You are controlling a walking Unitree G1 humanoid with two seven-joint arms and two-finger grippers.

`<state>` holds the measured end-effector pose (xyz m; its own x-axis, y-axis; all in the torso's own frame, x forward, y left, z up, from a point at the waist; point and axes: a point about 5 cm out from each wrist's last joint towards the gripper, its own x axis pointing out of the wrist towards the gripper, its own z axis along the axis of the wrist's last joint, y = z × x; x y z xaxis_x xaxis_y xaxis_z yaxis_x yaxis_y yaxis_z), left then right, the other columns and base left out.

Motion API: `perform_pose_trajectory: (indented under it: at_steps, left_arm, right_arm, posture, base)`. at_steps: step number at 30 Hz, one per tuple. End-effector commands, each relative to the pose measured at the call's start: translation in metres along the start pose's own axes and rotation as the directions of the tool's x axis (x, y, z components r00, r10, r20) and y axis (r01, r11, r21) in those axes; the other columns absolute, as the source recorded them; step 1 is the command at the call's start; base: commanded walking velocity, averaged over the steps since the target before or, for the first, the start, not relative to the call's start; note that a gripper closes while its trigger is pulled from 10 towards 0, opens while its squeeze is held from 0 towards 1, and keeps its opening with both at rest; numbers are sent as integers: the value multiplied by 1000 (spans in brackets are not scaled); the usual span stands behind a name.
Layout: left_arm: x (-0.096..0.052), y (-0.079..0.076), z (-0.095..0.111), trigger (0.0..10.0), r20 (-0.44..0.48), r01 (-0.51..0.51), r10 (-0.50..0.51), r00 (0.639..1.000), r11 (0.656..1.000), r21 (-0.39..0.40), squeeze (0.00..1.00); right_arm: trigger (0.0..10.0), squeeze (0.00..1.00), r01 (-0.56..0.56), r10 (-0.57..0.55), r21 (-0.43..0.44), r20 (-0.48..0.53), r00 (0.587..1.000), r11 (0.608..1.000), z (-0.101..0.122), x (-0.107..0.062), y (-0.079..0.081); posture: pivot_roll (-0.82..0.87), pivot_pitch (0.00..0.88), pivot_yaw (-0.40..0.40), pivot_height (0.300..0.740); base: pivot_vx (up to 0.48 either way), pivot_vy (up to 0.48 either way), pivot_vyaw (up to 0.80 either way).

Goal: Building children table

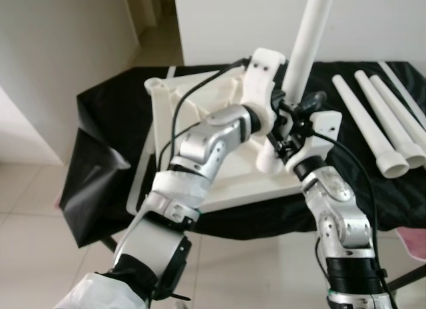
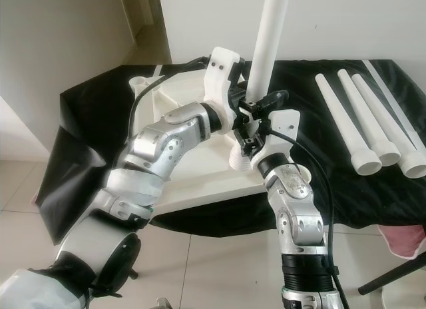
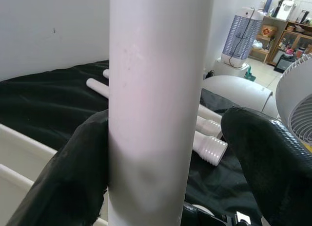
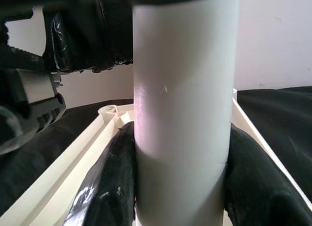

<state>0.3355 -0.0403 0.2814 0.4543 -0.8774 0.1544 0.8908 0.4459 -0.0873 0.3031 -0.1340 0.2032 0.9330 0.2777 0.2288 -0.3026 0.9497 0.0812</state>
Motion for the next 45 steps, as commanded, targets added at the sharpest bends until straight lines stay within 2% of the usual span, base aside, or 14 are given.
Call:
perform_pose_trajectory:
  at_steps: [1, 12, 16, 18, 20, 24, 36, 41, 45]
  left_arm:
    - [7, -40, 19, 10000, 48, 351, -353, 934, 935, 56, 0]
    - [7, -42, 22, 10000, 52, 360, -364, 930, 930, 71, 0]
    - [8, -36, 29, 10000, 73, 330, -335, 939, 941, 78, 0]
    - [9, -29, 38, 10000, 109, 295, -302, 947, 953, 73, 0]
    - [9, -29, 38, 10000, 109, 295, -302, 947, 953, 73, 0]
    - [7, -23, 53, 10000, 174, 286, -292, 941, 956, 56, 0]
    - [5, -17, 54, 10000, 175, 263, -274, 946, 961, 88, 0]
    - [3, -9, 56, 10000, 183, 229, -239, 954, 971, 74, 0]
    - [-3, 1, 66, 10000, 226, 191, -199, 953, 980, 59, 0]
  right_arm:
    - [10000, 0, -27, 28, 9, -98, 995, 1000, -17, 5, 8]
    - [10000, 0, -38, 39, 6, -83, 996, 999, -14, 7, 11]
    - [10000, 0, -13, 13, 7, -43, 999, 1000, -9, 7, 8]
    - [10000, 0, 28, -28, 29, 10, 1000, 999, -2, 7, 4]
    - [10000, 0, 28, -28, 29, 10, 1000, 999, -2, 7, 4]
    - [10000, 0, 107, -115, 95, 84, 990, 990, 9, 8, -3]
    - [10000, 0, 146, -162, 135, 109, 981, 980, 12, 5, -7]
    - [10000, 0, 160, -178, 147, 115, 977, 976, 12, 4, -9]
    - [10000, 0, 182, -203, 166, 116, 972, 969, 13, 2, -14]
  posture:
    - [-116, 0, 52, 740]
    - [-116, 0, 51, 740]
    - [-114, 0, 52, 740]
    - [-116, 0, 54, 740]
    - [-116, 0, 54, 740]
    - [-119, 0, 56, 740]
    - [-120, 0, 56, 740]
    - [-120, 0, 55, 740]
    - [-120, 0, 55, 740]
  base:
    - [0, 0, 0]
    - [0, 0, 0]
    - [0, 0, 0]
    - [0, 0, 0]
    - [0, 0, 0]
    - [0, 0, 0]
    - [0, 0, 0]
    - [0, 0, 0]
    - [0, 0, 0]
